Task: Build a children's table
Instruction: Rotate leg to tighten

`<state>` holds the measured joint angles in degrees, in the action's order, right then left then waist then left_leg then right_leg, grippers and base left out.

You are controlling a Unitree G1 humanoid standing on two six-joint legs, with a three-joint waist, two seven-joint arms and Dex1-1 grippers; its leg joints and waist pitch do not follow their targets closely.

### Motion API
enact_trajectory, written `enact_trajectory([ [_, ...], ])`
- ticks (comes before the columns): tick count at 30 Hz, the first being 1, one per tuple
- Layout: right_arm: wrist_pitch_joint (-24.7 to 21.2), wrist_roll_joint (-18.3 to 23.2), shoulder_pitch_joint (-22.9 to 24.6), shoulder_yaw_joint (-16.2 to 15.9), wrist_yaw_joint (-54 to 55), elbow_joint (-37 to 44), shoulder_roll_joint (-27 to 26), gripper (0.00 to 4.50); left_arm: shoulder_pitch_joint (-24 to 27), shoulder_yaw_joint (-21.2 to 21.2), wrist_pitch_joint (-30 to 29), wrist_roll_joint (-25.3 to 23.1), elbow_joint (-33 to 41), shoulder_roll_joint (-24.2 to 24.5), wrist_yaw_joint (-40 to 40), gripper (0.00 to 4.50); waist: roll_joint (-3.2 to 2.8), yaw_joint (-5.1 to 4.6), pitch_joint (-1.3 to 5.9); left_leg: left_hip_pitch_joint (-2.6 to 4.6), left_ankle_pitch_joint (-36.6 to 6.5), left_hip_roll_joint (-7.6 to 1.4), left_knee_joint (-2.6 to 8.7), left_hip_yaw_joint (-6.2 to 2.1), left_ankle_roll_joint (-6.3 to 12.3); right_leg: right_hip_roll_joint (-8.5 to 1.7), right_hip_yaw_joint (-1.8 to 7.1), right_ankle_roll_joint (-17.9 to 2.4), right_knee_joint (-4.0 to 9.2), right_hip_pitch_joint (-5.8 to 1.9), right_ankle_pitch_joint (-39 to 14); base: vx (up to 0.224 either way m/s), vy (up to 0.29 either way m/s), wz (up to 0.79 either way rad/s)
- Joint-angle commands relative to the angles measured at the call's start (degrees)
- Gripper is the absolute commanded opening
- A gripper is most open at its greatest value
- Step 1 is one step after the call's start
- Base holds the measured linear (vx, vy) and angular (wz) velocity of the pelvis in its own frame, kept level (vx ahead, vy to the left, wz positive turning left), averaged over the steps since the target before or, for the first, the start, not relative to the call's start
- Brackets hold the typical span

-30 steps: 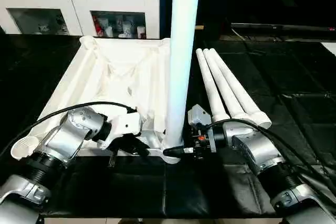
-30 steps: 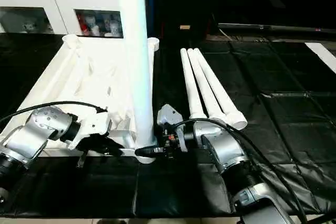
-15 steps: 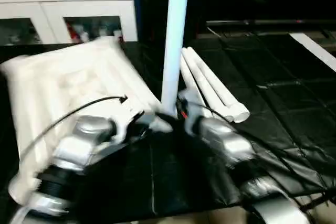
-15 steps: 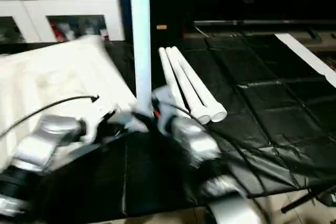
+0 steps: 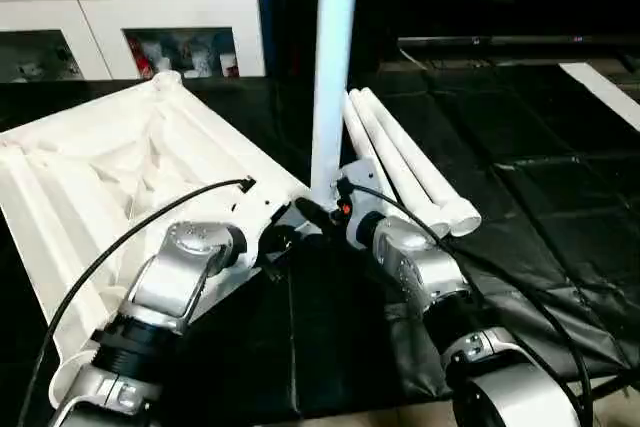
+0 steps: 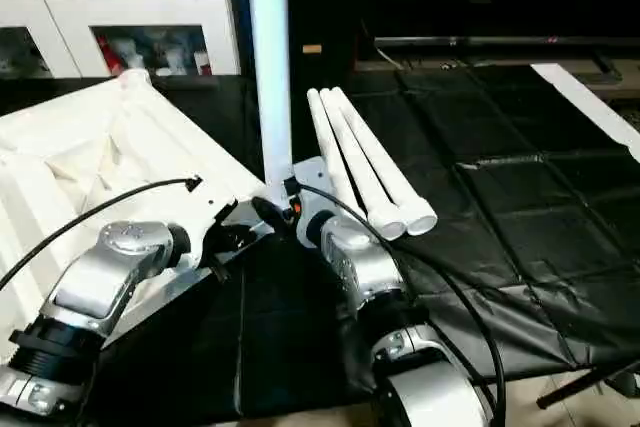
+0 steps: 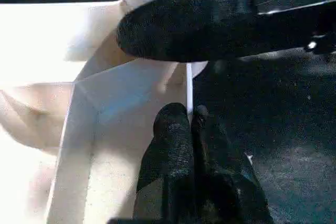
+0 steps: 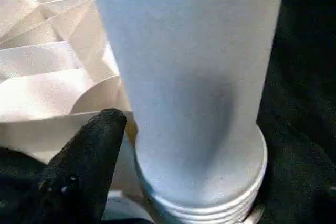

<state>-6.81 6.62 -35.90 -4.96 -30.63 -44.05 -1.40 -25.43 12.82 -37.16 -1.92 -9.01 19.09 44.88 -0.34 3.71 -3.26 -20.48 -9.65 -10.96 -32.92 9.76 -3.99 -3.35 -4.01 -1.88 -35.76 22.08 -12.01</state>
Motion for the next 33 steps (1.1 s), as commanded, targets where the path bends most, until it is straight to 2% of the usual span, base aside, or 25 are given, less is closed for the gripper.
enact_trajectory([
  [1,-0.52,0.89,1.44,-0.88,-4.24,2.48,1.21,4.19,-1.74,0.91,2.9,0.45,0.09,1.07,2.53,0.0,-0.69,0.4,3.73,0.16,-12.56,-2.11,3.47,-0.81,1.16,-4.69,3.29,-10.26,4.85,-2.55,-9.38,0.0,0.0,0.0],
  [3,-0.61,1.66,2.97,-1.5,-8.9,6.41,4.21,4.45,-1.92,1.46,4.84,0.66,-0.72,2.47,4.94,0.0,-0.72,0.63,3.75,0.01,-11.13,-2.01,3.36,-0.76,1.88,-4.45,3.15,-10.49,4.76,-2.66,-6.64,0.0,0.0,0.0],
  [5,-1.0,2.49,4.53,-2.19,-14.11,10.56,7.77,4.45,-2.26,2.26,7.51,0.85,-1.84,4.25,8.21,0.0,-0.56,1.22,4.12,-0.11,-8.82,-1.98,3.05,-0.74,2.59,-4.44,3.14,-10.57,4.3,-2.91,-3.51,0.0,0.0,0.0],
  [6,-1.19,2.78,5.08,-2.54,-16.28,12.03,9.2,4.45,-2.39,2.62,8.88,1.06,-2.29,4.98,9.87,0.0,-0.74,1.51,4.19,-0.16,-7.79,-1.97,2.93,-0.72,3.0,-4.4,3.12,-10.86,4.19,-2.77,-1.61,0.0,0.0,0.0],
  [7,-1.34,2.87,5.76,-3.25,-19.47,13.92,11.57,4.45,-2.69,3.26,10.77,1.13,-3.14,6.25,12.23,0.0,-0.64,1.69,4.22,-0.27,-7.56,-1.99,2.86,-0.69,3.13,-4.4,3.09,-11.15,3.97,-2.81,-0.68,0.0,0.0,0.0],
  [8,-1.47,2.89,5.99,-3.56,-20.79,14.61,12.57,4.45,-2.82,3.48,11.91,1.21,-3.58,6.69,13.19,0.0,-0.98,1.72,4.06,-0.29,-7.99,-1.97,2.92,-0.74,3.15,-4.33,3.03,-11.16,4.07,-2.67,-1.21,0.0,0.0,0.0],
  [10,-1.55,2.88,6.76,-4.58,-25.78,17.17,16.13,4.45,-3.05,4.12,16.04,2.33,-4.99,8.05,17.37,0.0,-0.76,1.91,3.99,-0.22,-9.39,-2.0,2.94,-0.67,2.84,-4.37,2.98,-11.24,4.32,-2.73,-3.14,0.0,0.0,0.0],
  [11,-1.61,2.94,6.91,-4.62,-26.98,17.81,17.0,4.45,-3.15,4.44,17.02,2.58,-5.4,8.4,18.54,0.0,-1.04,2.07,4.01,-0.15,-9.86,-2.13,2.93,-0.64,2.5,-4.48,3.04,-11.25,4.35,-2.66,-3.58,0.0,0.0,0.0],
  [14,-2.45,3.34,7.11,-5.26,-30.32,19.38,19.18,4.45,-3.07,5.19,19.52,3.36,-6.1,9.33,22.21,0.0,-0.95,2.22,4.01,-0.08,-10.58,-2.15,2.95,-0.62,2.26,-4.43,2.99,-11.72,4.35,-2.6,-4.32,0.0,0.0,0.0],
  [16,-2.97,3.63,7.5,-7.37,-35.09,21.41,21.73,4.45,-3.27,7.5,24.23,2.64,-8.35,11.59,27.29,0.0,-0.9,2.73,4.01,0.0,-10.61,-2.27,2.92,-0.63,2.39,-4.42,3.0,-11.58,4.33,-2.59,-4.55,0.0,0.0,0.0],
  [25,-2.64,2.67,6.84,-11.53,-42.93,21.65,23.38,4.45,-4.37,10.09,29.8,1.58,-10.92,13.11,32.85,0.0,-0.54,2.92,3.93,-0.07,-11.39,-2.36,2.96,-0.57,1.7,-4.65,3.05,-11.76,4.3,-2.52,-6.77,0.0,0.0,0.0],
  [31,-2.09,2.02,5.28,-12.17,-41.61,18.44,21.41,4.45,-5.24,10.73,32.35,1.34,-12.33,12.97,34.35,0.0,-0.37,2.9,3.99,-0.15,-10.76,-2.35,2.92,-0.62,1.57,-4.79,3.05,-11.61,4.19,-2.49,-7.56,0.0,0.0,0.0],
  [33,-1.96,2.11,5.08,-12.01,-41.23,17.98,20.99,4.3,-5.24,10.76,32.46,1.34,-12.31,12.98,34.43,0.0,-0.44,2.9,4.01,-0.05,-10.95,-2.39,2.89,-0.56,1.43,-4.78,3.08,-11.67,4.22,-2.42,-7.72,0.0,0.0,0.0],
])
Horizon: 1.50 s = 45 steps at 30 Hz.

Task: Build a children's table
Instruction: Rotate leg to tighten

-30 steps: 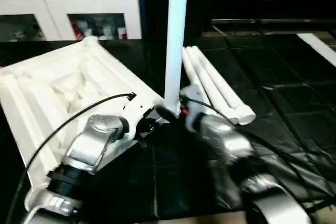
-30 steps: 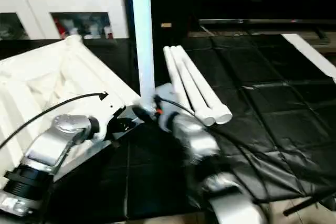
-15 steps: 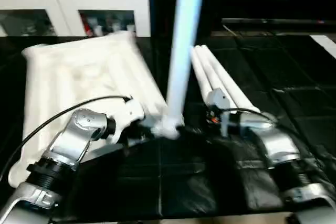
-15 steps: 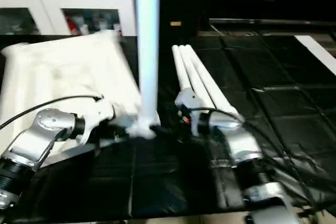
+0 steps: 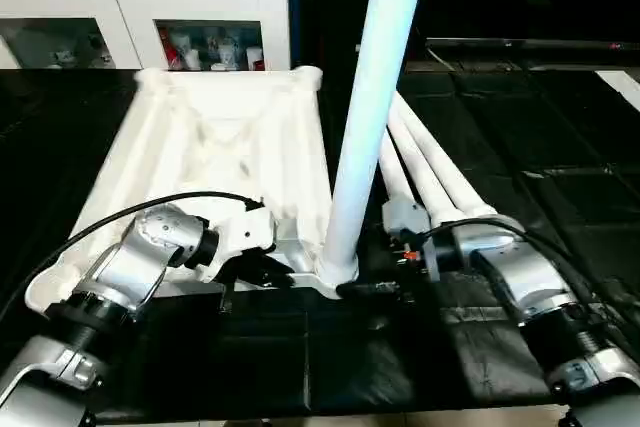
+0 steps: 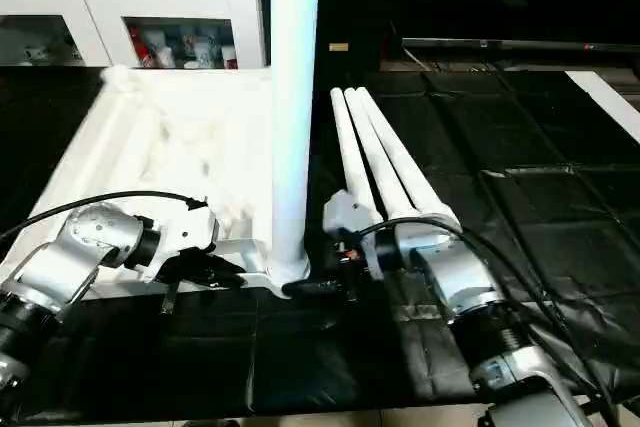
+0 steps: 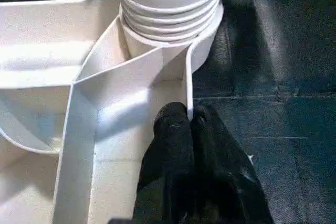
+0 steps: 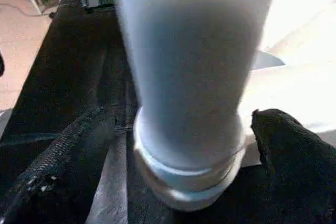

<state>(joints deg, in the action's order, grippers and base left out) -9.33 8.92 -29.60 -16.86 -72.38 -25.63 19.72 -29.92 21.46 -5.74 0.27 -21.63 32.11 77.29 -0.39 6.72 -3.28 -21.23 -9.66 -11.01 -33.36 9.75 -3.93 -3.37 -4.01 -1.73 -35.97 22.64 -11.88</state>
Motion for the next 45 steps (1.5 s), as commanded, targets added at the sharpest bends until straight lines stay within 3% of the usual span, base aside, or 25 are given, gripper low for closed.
enact_trajectory([
  [1,0.55,0.06,-1.38,0.16,0.81,-0.89,-0.62,4.19,-0.72,2.12,1.18,-0.9,0.33,-0.05,2.05,0.0,-0.37,-0.07,4.01,0.68,-10.71,-2.36,3.37,-0.58,1.41,-4.73,3.06,-11.84,4.37,-2.98,-7.54,0.0,0.0,0.0],
  [18,0.33,1.1,-1.8,1.01,0.43,-3.36,-2.81,2.78,-0.52,2.25,2.84,-0.98,-0.51,0.51,3.08,0.0,-0.53,-0.1,4.1,0.59,-10.5,-2.37,3.34,-0.6,1.24,-4.75,3.04,-11.9,4.18,-3.07,-6.65,0.0,0.0,0.0],
  [24,-0.08,1.86,-1.04,1.67,1.59,-2.7,-3.81,2.71,-0.49,1.56,1.33,-0.49,-0.56,0.16,2.15,0.0,-0.7,-0.16,4.05,0.65,-11.15,-2.34,3.34,-0.61,0.98,-4.71,3.04,-12.03,4.22,-3.03,-7.11,0.0,0.0,0.0],
  [25,-0.97,1.76,-0.53,2.32,4.7,-2.56,-5.05,2.7,-0.32,0.4,-1.64,-0.29,0.03,-0.57,-0.62,0.0,-1.03,-0.21,4.02,0.74,-11.37,-2.35,3.36,-0.62,0.79,-4.73,3.05,-12.11,4.2,-2.93,-7.27,0.0,0.0,0.0],
  [29,-3.62,-0.63,0.28,3.73,16.72,-3.3,-9.44,2.7,0.66,-3.38,-11.63,0.7,3.55,-3.12,-9.25,0.0,-0.84,-0.66,3.8,0.99,-13.59,-2.4,3.69,-0.77,-0.67,-4.87,3.09,-11.62,4.52,-2.79,-11.56,0.0,0.0,0.0],
  [30,-4.93,-0.98,0.45,4.32,20.77,-3.78,-11.48,2.7,1.14,-5.04,-16.17,1.45,5.48,-4.33,-12.38,0.0,-0.94,-1.16,3.62,0.83,-14.14,-2.3,3.94,-0.93,-1.44,-4.82,3.05,-11.38,4.55,-2.87,-13.06,0.0,0.0,0.0],
  [32,-5.61,-0.96,0.56,4.94,23.88,-4.22,-13.48,2.7,1.47,-6.64,-19.65,1.74,7.0,-5.62,-15.69,0.0,-0.95,-1.87,3.64,0.79,-15.22,-2.13,3.96,-1.1,-1.97,-4.94,2.97,-10.68,4.87,-2.96,-15.67,0.0,0.0,0.0],
  [35,-6.0,-1.8,0.16,5.8,30.34,-6.09,-17.08,2.7,2.27,-9.4,-25.37,1.92,10.01,-8.35,-21.43,0.0,-0.77,-2.94,3.73,0.63,-14.02,-2.01,3.74,-1.0,-1.26,-4.76,3.15,-10.66,4.98,-2.85,-13.98,0.0,0.0,0.0],
  [42,-6.49,-3.39,-2.97,8.57,42.48,-11.04,-22.94,2.69,4.99,-12.89,-35.6,0.44,17.35,-14.41,-33.17,0.0,-1.01,-3.36,3.68,0.57,-13.4,-1.94,3.67,-0.93,-0.36,-4.38,3.07,-11.17,4.95,-2.74,-11.83,0.0,0.0,0.0],
  [43,-6.38,-3.4,-3.15,8.77,42.97,-11.22,-23.19,2.69,5.08,-12.87,-36.14,0.44,17.81,-14.61,-33.56,0.0,-0.44,-3.43,3.71,0.58,-13.29,-1.96,3.7,-0.88,-0.26,-4.32,3.07,-11.19,4.95,-2.76,-11.1,0.0,0.0,0.0],
  [45,-5.96,-3.47,-3.33,9.08,43.62,-11.46,-23.52,2.69,5.19,-12.74,-37.34,0.43,18.87,-14.82,-34.12,0.0,-0.66,-3.28,3.72,0.53,-12.75,-1.91,3.6,-0.84,0.09,-4.43,3.14,-11.22,4.89,-2.76,-10.31,0.0,0.0,0.0],
])
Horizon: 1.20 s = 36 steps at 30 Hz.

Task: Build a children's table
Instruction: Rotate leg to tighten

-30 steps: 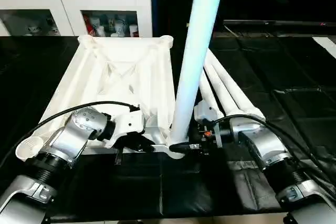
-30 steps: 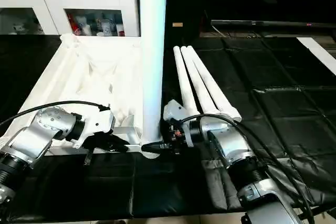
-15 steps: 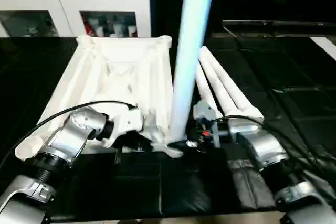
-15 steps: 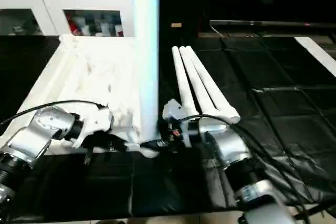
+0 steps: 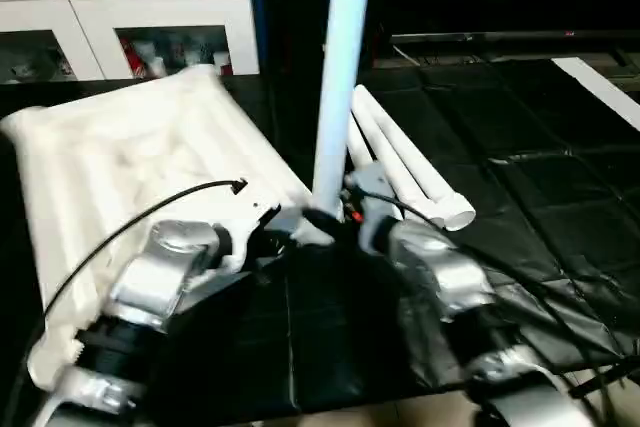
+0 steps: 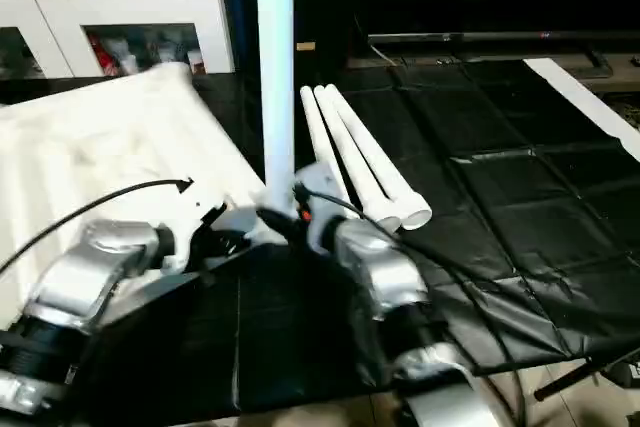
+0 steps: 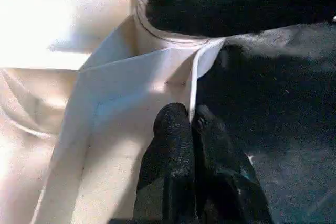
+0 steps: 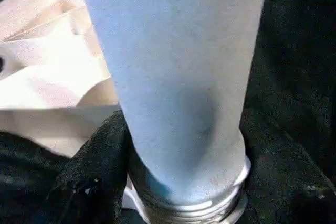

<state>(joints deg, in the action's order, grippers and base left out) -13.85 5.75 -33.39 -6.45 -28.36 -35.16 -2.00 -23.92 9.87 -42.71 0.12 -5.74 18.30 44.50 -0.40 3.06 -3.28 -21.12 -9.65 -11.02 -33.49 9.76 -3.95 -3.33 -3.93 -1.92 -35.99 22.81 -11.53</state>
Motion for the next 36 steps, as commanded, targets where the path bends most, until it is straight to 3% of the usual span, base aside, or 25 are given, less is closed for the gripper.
enact_trajectory([
  [1,-1.22,-0.28,0.45,-1.23,-0.47,-2.04,-1.81,2.69,-0.83,-0.94,-0.45,0.55,3.24,-0.9,-1.3,0.0,-0.71,0.44,3.72,0.4,-12.54,-1.89,3.73,-0.84,0.3,-4.51,3.08,-10.9,4.9,-2.96,-10.37,0.0,0.0,0.0],
  [2,-0.93,-0.23,0.45,-1.05,-0.65,-2.27,-1.86,2.69,-0.86,-0.7,-0.49,0.62,3.65,-0.7,-1.4,0.0,-0.75,0.46,3.73,0.38,-12.38,-1.82,3.69,-0.82,0.39,-4.49,3.08,-10.82,4.94,-2.97,-10.23,0.0,0.0,0.0],
  [3,-0.68,-0.27,0.52,-0.96,-0.71,-2.3,-1.75,3.25,-0.96,-0.68,-0.69,0.69,3.64,-0.63,-1.54,0.0,-0.74,0.5,3.72,0.33,-12.12,-1.82,3.68,-0.8,0.5,-4.53,3.1,-10.73,4.94,-3.0,-10.03,0.0,0.0,0.0],
  [4,-0.66,0.11,0.77,-0.69,-1.12,-2.12,-1.59,3.39,-1.09,-0.64,-0.74,0.7,3.51,-0.4,-1.68,0.0,-1.01,0.5,3.69,0.36,-12.39,-1.8,3.71,-0.84,0.42,-4.47,3.05,-10.62,4.94,-2.96,-10.24,0.0,0.0,0.0],
  [6,-0.78,0.47,1.09,-0.61,-1.64,-1.67,-1.32,3.41,-1.16,-0.53,-0.43,0.7,3.27,-0.08,-1.48,0.0,-0.9,0.46,3.65,0.44,-13.1,-1.8,3.77,-0.86,0.34,-4.45,3.04,-10.49,5.05,-2.94,-10.86,0.0,0.0,0.0],
  [9,0.12,0.29,2.03,-1.18,-3.38,0.03,0.26,3.81,-1.38,-0.14,0.61,0.93,2.39,0.83,-0.55,0.0,-1.08,0.49,3.64,0.43,-13.46,-1.85,3.81,-0.9,0.15,-4.49,3.06,-10.28,5.06,-2.93,-11.23,0.0,0.0,0.0],
  [12,1.07,0.58,2.83,-1.18,-5.58,1.7,2.26,4.01,-1.64,0.65,2.13,1.11,1.53,1.92,0.82,0.0,-0.9,0.69,3.8,0.31,-12.43,-1.88,3.74,-0.89,0.59,-4.5,3.09,-10.1,4.93,-3.09,-9.26,0.0,0.0,0.0],
  [19,0.59,5.49,7.04,-1.79,-23.49,13.38,13.16,4.01,-2.7,4.11,7.77,2.07,-0.77,6.51,10.06,0.0,-1.12,1.58,3.88,0.29,-11.33,-1.87,3.43,-0.81,2.43,-4.2,2.95,-10.29,4.83,-3.3,-6.29,0.0,0.0,0.0],
  [24,1.75,4.75,7.75,-3.53,-28.06,15.12,16.85,4.01,-2.82,6.44,10.6,2.48,-1.24,9.47,16.04,0.0,-1.4,2.31,3.73,0.88,-13.95,-2.04,3.54,-0.78,1.22,-4.39,2.97,-10.51,5.32,-2.72,-11.34,0.0,0.0,0.0],
  [25,1.6,4.89,8.11,-4.82,-32.27,16.61,19.44,4.01,-3.08,8.17,14.14,2.64,-2.04,11.8,21.12,0.0,-1.3,2.43,3.71,0.74,-13.88,-2.03,3.6,-0.85,1.34,-4.39,2.98,-10.62,5.3,-2.81,-11.0,0.0,0.0,0.0],
  [29,1.9,4.65,8.12,-7.15,-37.42,17.96,22.2,4.01,-3.71,10.43,19.01,2.64,-3.65,14.54,27.09,0.0,-1.28,3.43,3.78,0.9,-13.44,-2.17,3.53,-0.69,1.48,-4.35,3.06,-10.48,5.1,-2.73,-10.02,0.0,0.0,0.0],
  [30,2.43,3.88,7.62,-8.65,-39.55,17.71,23.06,4.01,-4.04,11.68,22.23,2.46,-4.58,15.84,30.44,0.0,-1.23,3.52,3.71,1.0,-13.83,-2.26,3.61,-0.66,1.31,-4.36,3.06,-10.74,5.05,-2.6,-10.21,0.0,0.0,0.0],
  [36,4.21,2.19,5.67,-11.36,-41.64,15.18,23.0,4.01,-5.18,14.17,26.64,1.01,-6.77,17.5,34.47,0.0,-1.1,3.88,3.76,0.75,-13.82,-2.27,3.65,-0.76,0.57,-4.7,3.07,-10.88,4.86,-2.79,-11.14,0.0,0.0,0.0],
])
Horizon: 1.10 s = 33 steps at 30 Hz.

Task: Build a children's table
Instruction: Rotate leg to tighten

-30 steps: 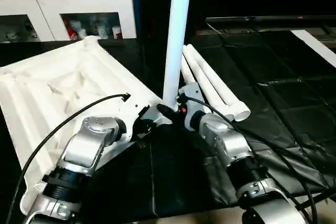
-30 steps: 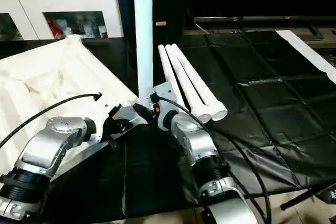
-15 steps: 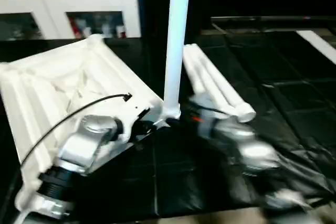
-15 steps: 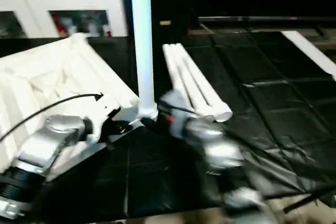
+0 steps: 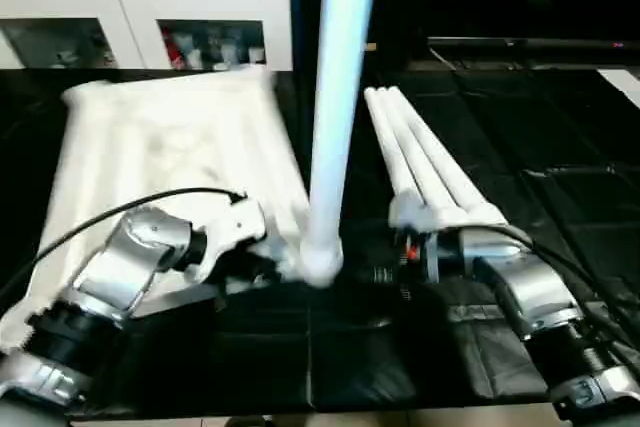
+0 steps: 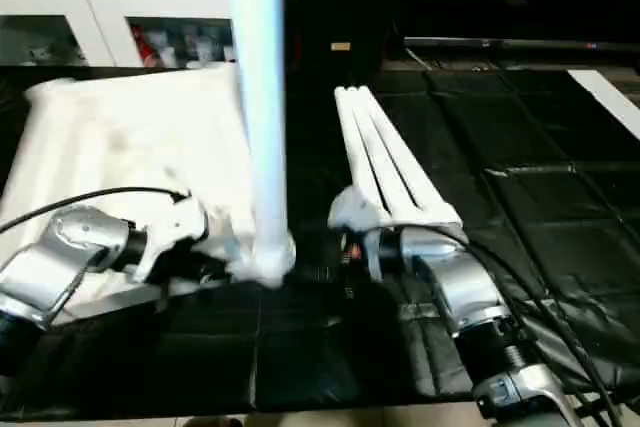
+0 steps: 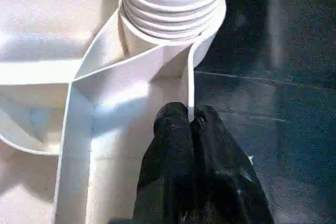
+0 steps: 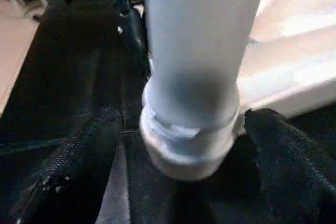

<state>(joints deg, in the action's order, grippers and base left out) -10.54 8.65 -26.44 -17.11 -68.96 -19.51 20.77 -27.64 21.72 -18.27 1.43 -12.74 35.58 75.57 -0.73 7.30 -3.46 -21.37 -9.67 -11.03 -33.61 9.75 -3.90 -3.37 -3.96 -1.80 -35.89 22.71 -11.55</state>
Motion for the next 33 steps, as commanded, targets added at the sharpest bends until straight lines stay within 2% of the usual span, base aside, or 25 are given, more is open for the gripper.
enact_trajectory([
  [1,0.99,-0.72,-1.43,-1.09,-1.63,-0.61,0.28,4.01,-1.63,2.54,2.98,-0.42,-0.21,0.31,3.89,0.0,-0.74,-0.32,3.93,0.96,-13.74,-2.24,3.79,-0.74,0.51,-4.68,3.12,-10.77,4.8,-2.76,-11.7,0.0,0.0,0.0],
  [2,1.15,-0.79,-1.51,-1.47,-2.17,-0.69,0.28,4.01,-1.76,2.69,3.44,-0.46,-0.52,0.32,4.29,0.0,-0.78,-0.24,3.91,1.02,-13.75,-2.24,3.77,-0.72,0.51,-4.69,3.12,-10.64,4.87,-2.68,-12.0,0.0,0.0,0.0],
  [3,1.29,-0.86,-1.88,-1.91,-2.59,-1.17,-0.1,4.01,-2.24,3.0,4.59,-0.68,-1.54,0.06,4.67,0.0,-0.45,-0.25,3.94,0.95,-13.63,-2.22,3.73,-0.65,0.59,-4.71,3.13,-10.48,4.92,-2.78,-12.2,0.0,0.0,0.0],
  [4,1.31,-0.87,-1.95,-1.96,-2.65,-1.28,-0.17,4.01,-2.34,3.06,4.85,-0.72,-1.79,0.0,4.75,0.0,-0.6,-0.12,4.0,0.95,-13.08,-2.25,3.72,-0.69,0.59,-4.71,3.14,-10.46,4.78,-2.76,-11.78,0.0,0.0,0.0],
  [8,0.7,-0.14,-2.78,-2.07,-3.53,-2.46,-1.13,4.01,-3.05,3.41,5.8,-0.87,-2.83,-0.5,5.04,0.0,-0.51,-0.04,4.13,0.86,-12.21,-2.3,3.65,-0.7,0.71,-4.69,3.07,-10.92,4.47,-2.81,-10.04,0.0,0.0,0.0],
  [12,0.11,0.65,-3.39,-1.78,-3.85,-4.07,-1.97,3.57,-3.34,3.63,6.97,-0.95,-3.64,-0.81,5.39,0.0,-0.41,0.02,4.13,0.87,-12.03,-2.28,3.57,-0.61,0.71,-4.68,3.07,-11.05,4.46,-2.8,-10.0,0.0,0.0,0.0],
  [15,0.08,0.96,-3.52,-1.69,-4.0,-4.65,-2.25,3.46,-3.44,3.72,7.45,-0.95,-4.02,-0.91,5.48,0.0,-0.46,0.21,4.18,0.91,-11.81,-2.39,3.6,-0.64,0.76,-4.7,3.06,-10.97,4.36,-2.74,-9.7,0.0,0.0,0.0],
  [17,0.24,0.95,-3.61,-1.59,-4.3,-5.49,-2.54,3.17,-3.51,3.85,8.05,-0.94,-4.51,-1.03,5.56,0.0,-0.37,0.24,4.18,0.8,-11.42,-2.32,3.56,-0.61,0.81,-4.67,3.06,-10.9,4.33,-2.79,-9.39,0.0,0.0,0.0],
  [24,0.28,0.85,-3.51,-1.65,-4.65,-6.44,-2.89,2.75,-3.48,3.88,8.93,-1.21,-5.31,-1.17,5.53,0.0,-0.29,0.34,4.13,0.93,-12.05,-2.38,3.64,-0.63,0.48,-4.79,3.11,-10.14,4.55,-2.72,-11.83,0.0,0.0,0.0],
  [31,0.26,0.9,-3.27,-1.54,-4.4,-6.95,-3.53,2.7,-3.41,3.69,8.87,-1.18,-5.81,-1.38,5.15,0.0,-0.28,0.32,4.07,0.92,-12.37,-2.35,3.68,-0.62,0.45,-4.78,3.08,-10.18,4.6,-2.7,-12.41,0.0,0.0,0.0],
  [33,-0.74,1.3,-2.81,-0.91,-2.6,-6.72,-4.56,2.7,-3.23,2.75,7.3,-0.78,-6.06,-1.97,3.54,0.0,-0.32,0.3,4.05,0.93,-12.51,-2.33,3.7,-0.63,0.32,-4.75,3.1,-10.04,4.64,-2.69,-12.77,0.0,0.0,0.0],
])
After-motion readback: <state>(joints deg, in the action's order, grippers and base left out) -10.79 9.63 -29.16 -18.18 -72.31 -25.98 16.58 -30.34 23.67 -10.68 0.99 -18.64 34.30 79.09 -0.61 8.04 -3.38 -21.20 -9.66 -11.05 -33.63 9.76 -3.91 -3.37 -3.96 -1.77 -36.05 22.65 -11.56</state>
